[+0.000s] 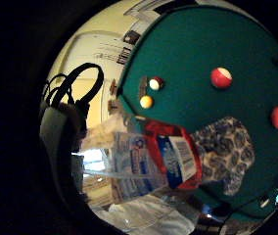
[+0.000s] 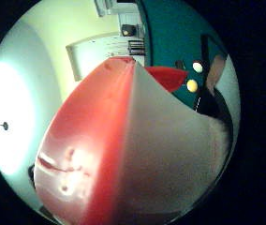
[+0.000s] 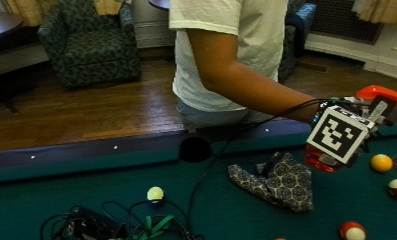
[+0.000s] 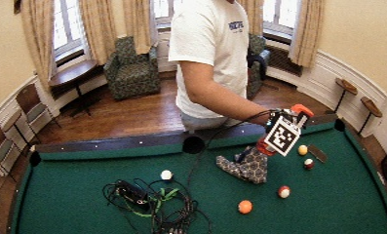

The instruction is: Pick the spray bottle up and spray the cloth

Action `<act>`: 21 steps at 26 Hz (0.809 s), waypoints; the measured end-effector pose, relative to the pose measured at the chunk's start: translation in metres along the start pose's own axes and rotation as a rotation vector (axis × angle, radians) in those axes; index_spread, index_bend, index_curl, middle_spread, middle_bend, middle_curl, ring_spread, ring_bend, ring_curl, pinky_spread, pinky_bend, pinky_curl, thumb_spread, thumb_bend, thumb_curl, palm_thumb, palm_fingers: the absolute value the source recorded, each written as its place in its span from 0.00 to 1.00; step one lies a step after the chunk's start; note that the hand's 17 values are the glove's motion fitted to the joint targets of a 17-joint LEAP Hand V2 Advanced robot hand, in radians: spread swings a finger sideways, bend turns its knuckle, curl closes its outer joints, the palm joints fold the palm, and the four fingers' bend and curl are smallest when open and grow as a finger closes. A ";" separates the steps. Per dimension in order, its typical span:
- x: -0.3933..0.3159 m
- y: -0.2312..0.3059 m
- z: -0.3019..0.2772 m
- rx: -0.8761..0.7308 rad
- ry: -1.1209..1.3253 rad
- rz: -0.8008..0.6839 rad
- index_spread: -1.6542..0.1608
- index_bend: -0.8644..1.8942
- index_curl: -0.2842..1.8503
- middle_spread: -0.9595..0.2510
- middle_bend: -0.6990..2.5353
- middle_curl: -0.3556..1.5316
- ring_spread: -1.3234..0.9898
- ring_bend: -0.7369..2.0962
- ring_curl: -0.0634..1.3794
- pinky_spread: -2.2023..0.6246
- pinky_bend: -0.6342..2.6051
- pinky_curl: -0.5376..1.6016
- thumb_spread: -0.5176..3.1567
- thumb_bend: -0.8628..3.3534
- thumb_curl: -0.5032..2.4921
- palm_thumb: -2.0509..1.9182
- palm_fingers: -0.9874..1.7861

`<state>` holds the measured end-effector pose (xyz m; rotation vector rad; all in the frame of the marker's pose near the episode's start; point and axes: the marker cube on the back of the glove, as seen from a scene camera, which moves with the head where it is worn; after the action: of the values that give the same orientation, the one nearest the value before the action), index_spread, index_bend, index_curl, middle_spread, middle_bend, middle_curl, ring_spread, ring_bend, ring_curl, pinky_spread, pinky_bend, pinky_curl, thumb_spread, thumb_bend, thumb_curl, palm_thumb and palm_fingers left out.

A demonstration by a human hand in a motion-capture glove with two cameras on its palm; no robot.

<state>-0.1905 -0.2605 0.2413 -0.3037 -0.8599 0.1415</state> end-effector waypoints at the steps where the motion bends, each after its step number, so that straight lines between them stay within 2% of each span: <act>1: 0.003 -0.003 0.008 0.019 -0.006 -0.015 0.74 0.39 0.43 0.63 0.39 0.48 0.47 0.48 0.37 0.68 0.31 0.45 0.21 0.20 0.45 0.77 0.83; 10: 0.029 -0.025 0.056 0.058 -0.073 -0.117 0.74 0.39 0.43 0.64 0.40 0.48 0.48 0.48 0.37 0.68 0.31 0.45 0.20 0.20 0.45 0.77 0.83; 21: 0.066 -0.030 0.086 0.218 -0.102 -0.153 0.74 0.39 0.43 0.64 0.40 0.48 0.48 0.48 0.38 0.68 0.30 0.45 0.20 0.20 0.45 0.77 0.83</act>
<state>-0.2128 -0.2551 0.3513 -0.0263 -0.9559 0.1081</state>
